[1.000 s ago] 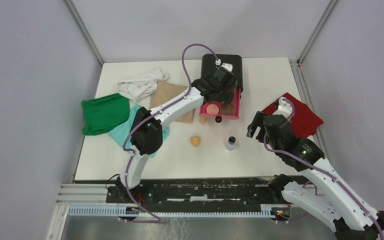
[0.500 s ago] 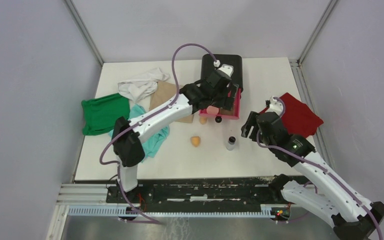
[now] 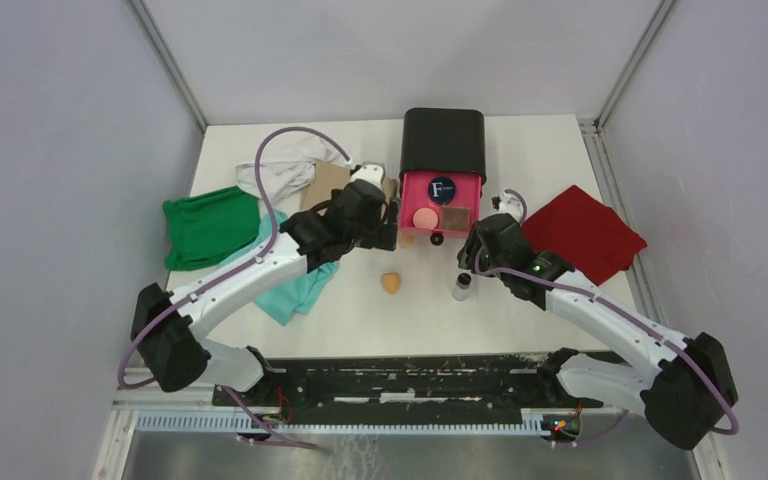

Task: Organize the makeup

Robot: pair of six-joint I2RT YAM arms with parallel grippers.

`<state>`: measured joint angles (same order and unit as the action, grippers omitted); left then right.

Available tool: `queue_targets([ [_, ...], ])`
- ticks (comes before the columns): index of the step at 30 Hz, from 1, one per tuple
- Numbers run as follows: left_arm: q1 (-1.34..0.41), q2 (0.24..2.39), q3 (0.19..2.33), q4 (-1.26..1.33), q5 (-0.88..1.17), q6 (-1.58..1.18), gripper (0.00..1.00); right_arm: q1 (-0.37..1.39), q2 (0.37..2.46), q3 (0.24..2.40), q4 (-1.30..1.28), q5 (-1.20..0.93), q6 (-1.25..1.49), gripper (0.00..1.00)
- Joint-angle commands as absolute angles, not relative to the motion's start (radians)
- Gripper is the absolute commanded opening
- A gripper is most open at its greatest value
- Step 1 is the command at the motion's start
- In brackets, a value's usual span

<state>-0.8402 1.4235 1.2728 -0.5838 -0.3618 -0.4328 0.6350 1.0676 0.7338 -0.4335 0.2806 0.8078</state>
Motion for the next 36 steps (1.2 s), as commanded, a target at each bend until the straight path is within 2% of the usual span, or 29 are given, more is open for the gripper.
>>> queue_targets([
  [1, -0.821, 1.304, 1.102, -0.477, -0.365, -0.538, 0.93, 0.639, 1.137, 0.758, -0.27, 0.278, 0.819, 0.47],
  [12, -0.815, 1.213, 0.949, -0.428, -0.328, -0.6, 0.94, 0.638, 1.277, 0.792, -0.171, 0.285, 0.822, 0.47],
  [26, -0.816, 1.208, 0.929, -0.419, -0.313, -0.601, 0.94, 0.637, 1.308, 0.887, -0.135, 0.418, 0.726, 0.48],
  [36, -0.816, 1.191, 0.914, -0.418, -0.31, -0.604, 0.95, 0.623, 1.377, 0.952, -0.096, 0.44, 0.686, 0.48],
])
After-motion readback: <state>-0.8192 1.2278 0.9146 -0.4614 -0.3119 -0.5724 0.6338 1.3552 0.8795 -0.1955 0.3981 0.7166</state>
